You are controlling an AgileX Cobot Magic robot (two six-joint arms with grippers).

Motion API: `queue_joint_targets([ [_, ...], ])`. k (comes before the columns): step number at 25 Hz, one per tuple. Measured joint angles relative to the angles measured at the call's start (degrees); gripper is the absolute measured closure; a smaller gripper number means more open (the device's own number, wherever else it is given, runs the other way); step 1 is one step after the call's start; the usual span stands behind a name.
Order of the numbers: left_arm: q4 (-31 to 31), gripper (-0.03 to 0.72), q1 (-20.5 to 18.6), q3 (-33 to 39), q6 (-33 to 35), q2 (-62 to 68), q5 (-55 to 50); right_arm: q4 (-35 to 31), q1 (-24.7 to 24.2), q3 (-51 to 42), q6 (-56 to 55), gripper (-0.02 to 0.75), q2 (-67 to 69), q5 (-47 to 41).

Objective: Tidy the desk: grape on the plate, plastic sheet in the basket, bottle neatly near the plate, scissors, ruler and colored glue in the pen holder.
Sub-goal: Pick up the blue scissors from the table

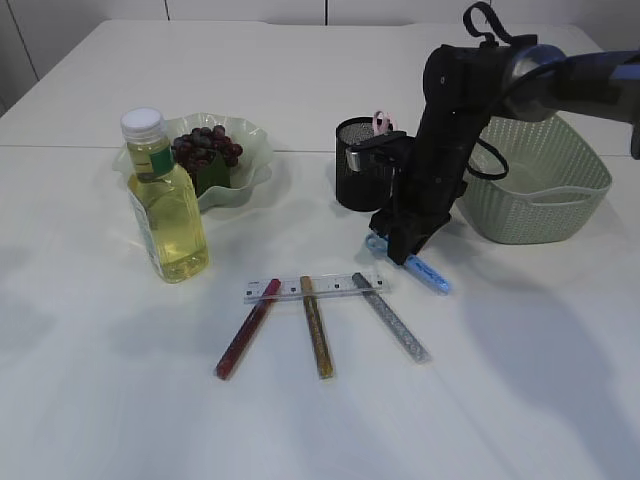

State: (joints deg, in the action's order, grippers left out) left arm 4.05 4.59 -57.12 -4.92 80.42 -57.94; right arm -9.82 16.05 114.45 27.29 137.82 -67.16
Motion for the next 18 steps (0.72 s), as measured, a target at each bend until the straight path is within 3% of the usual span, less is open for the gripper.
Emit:
queue_joint_targets([
  [18,-0.1,0.309,0.0,0.0,0.0,0.0,0.0,-1.5,0.0,0.0,0.3,0.536,-5.4,-2.3],
])
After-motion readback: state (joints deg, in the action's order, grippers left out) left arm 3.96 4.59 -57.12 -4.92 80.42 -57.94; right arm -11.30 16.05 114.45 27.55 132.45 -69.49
